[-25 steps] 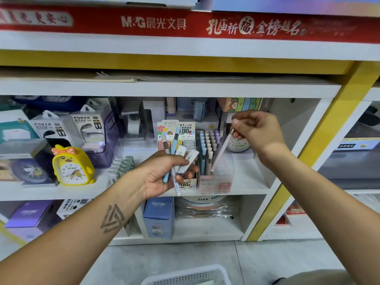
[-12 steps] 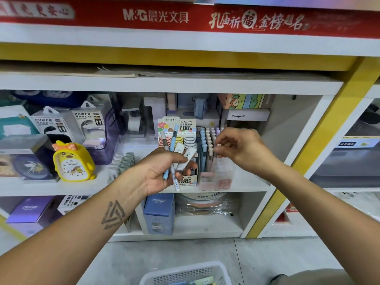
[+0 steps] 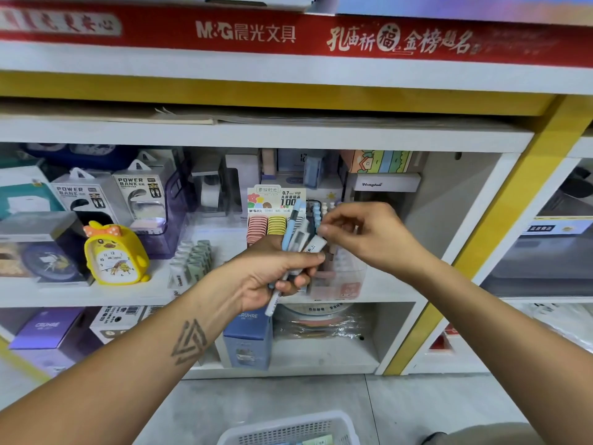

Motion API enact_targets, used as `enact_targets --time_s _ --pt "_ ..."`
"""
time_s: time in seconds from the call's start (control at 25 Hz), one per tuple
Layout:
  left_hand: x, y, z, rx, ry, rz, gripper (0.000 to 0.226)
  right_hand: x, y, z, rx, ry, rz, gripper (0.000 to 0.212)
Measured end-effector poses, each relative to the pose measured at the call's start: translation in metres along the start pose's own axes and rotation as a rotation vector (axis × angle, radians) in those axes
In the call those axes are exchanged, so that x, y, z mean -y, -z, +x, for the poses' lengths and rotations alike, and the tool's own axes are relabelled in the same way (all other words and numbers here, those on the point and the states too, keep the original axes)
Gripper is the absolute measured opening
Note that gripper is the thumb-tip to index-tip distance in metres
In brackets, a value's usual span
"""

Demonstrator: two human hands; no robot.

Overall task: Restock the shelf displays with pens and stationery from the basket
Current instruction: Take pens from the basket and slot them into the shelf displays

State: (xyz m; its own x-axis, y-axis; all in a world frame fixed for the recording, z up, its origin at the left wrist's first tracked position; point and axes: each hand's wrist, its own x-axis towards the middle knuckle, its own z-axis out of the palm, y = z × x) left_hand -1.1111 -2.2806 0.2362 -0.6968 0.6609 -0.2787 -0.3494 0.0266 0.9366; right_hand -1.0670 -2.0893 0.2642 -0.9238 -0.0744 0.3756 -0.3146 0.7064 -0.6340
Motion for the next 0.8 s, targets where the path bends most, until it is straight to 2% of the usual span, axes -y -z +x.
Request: enact_targets --time_s 0.08,0.16,0.32,0.44,0.52,0.64,0.8 --pt "0.001 -0.003 0.001 0.014 -0.030 0.067 0.020 0.012 -0.008 0.007 -0.007 -0.094 0.198 0.013" --pt "0.001 -0.006 0.002 0.010 -0.056 0.088 0.028 0.018 -0.014 0.014 -0.012 -0.153 0.208 0.020" --pt "0.003 -0.007 0.003 -0.005 -0.103 0.073 0.027 0.016 -0.012 0.022 -0.022 -0.248 0.078 0.021" --pt "0.001 -0.004 0.003 0.006 -0.097 0.074 0.023 0.014 -0.011 0.019 0.061 -0.295 0.314 0.012" --pt "0.001 -0.003 0.001 0.024 -0.075 0.049 0.017 0.011 -0.007 0.019 -0.006 -0.340 0.523 0.005" --pt "0.000 0.000 0.000 -0.007 -0.036 0.022 0.010 0.001 0.012 0.021 -0.222 -0.452 0.802 0.011" --pt "-0.002 0.007 0.001 -0.082 -0.020 -0.014 0.018 -0.014 0.027 0.018 -0.393 -0.409 0.497 0.016"
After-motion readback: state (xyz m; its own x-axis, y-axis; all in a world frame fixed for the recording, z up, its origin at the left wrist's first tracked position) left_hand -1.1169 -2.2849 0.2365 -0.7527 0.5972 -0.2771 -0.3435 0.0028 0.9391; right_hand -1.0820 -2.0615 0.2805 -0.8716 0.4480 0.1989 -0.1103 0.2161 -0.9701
